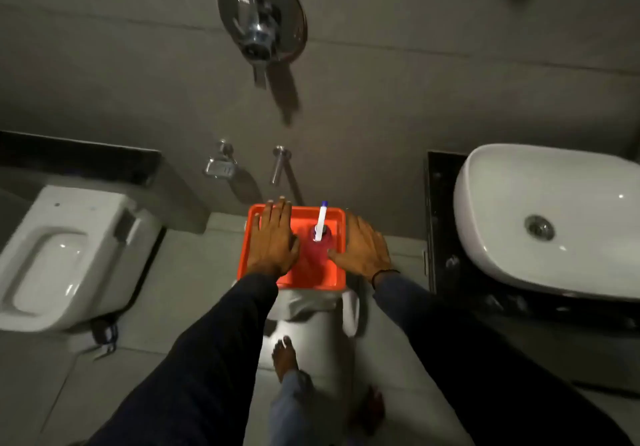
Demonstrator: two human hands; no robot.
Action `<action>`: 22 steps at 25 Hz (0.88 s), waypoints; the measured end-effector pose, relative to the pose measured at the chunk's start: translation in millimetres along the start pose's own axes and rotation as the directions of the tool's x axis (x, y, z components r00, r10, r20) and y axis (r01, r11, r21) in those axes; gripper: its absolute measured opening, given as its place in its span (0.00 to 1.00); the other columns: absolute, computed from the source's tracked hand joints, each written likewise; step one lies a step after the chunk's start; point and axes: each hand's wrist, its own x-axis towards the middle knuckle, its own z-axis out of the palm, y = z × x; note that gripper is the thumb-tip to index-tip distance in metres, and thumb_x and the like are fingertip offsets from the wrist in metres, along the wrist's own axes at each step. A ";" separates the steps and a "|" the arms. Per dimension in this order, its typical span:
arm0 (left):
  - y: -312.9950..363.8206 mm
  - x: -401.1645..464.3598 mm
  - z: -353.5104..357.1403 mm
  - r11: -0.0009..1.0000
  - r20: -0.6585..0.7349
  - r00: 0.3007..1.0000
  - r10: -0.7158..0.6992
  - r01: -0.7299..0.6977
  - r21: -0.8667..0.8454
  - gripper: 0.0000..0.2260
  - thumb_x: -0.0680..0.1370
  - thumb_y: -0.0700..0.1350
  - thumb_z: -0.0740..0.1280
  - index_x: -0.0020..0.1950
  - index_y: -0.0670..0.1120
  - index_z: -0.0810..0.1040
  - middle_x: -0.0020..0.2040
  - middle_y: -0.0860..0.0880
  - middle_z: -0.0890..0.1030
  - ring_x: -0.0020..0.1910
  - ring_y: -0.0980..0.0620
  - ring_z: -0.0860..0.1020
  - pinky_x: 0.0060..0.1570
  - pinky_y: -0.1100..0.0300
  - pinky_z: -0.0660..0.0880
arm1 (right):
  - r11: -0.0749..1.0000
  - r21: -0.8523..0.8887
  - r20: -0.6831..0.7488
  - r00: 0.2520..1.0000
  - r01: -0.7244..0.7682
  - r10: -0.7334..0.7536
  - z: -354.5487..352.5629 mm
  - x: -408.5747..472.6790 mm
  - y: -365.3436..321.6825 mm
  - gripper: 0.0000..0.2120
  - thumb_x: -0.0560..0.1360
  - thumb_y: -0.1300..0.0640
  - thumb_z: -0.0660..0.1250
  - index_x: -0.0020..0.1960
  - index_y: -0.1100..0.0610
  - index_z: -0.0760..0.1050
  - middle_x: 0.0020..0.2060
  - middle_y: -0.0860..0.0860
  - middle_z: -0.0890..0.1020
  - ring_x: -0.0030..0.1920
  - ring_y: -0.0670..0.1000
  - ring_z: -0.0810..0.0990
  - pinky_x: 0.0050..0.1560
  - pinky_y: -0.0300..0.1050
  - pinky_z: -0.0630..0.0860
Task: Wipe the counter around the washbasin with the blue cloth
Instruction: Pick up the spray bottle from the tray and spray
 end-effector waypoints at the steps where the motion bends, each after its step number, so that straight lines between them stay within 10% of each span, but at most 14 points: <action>1: -4.4 5.5 12.3 0.999 0.084 0.996 -0.014 0.016 -0.031 0.34 0.77 0.50 0.64 0.81 0.42 0.57 0.82 0.43 0.59 0.81 0.42 0.57 0.78 0.44 0.57 | 0.997 0.059 0.019 0.998 -0.052 0.051 9.8 9.0 2.4 0.43 0.65 0.42 0.71 0.76 0.51 0.61 0.72 0.52 0.72 0.71 0.57 0.72 0.69 0.54 0.71; 6: -32.3 31.4 95.0 0.921 0.358 0.933 -0.026 0.161 -0.356 0.36 0.74 0.49 0.68 0.80 0.42 0.59 0.76 0.42 0.67 0.73 0.39 0.67 0.71 0.47 0.66 | 0.934 0.318 0.050 0.987 -0.162 0.154 78.5 63.4 13.1 0.46 0.66 0.44 0.76 0.78 0.46 0.58 0.73 0.50 0.72 0.71 0.56 0.73 0.69 0.55 0.72; 22: -16.1 50.4 142.0 0.754 0.209 0.971 -0.119 0.225 -0.617 0.23 0.78 0.45 0.68 0.73 0.44 0.72 0.69 0.46 0.78 0.66 0.44 0.75 0.70 0.48 0.69 | 0.846 0.528 -0.016 0.994 -0.080 0.104 137.9 79.2 19.3 0.32 0.71 0.47 0.73 0.72 0.41 0.64 0.57 0.32 0.76 0.56 0.32 0.77 0.57 0.26 0.73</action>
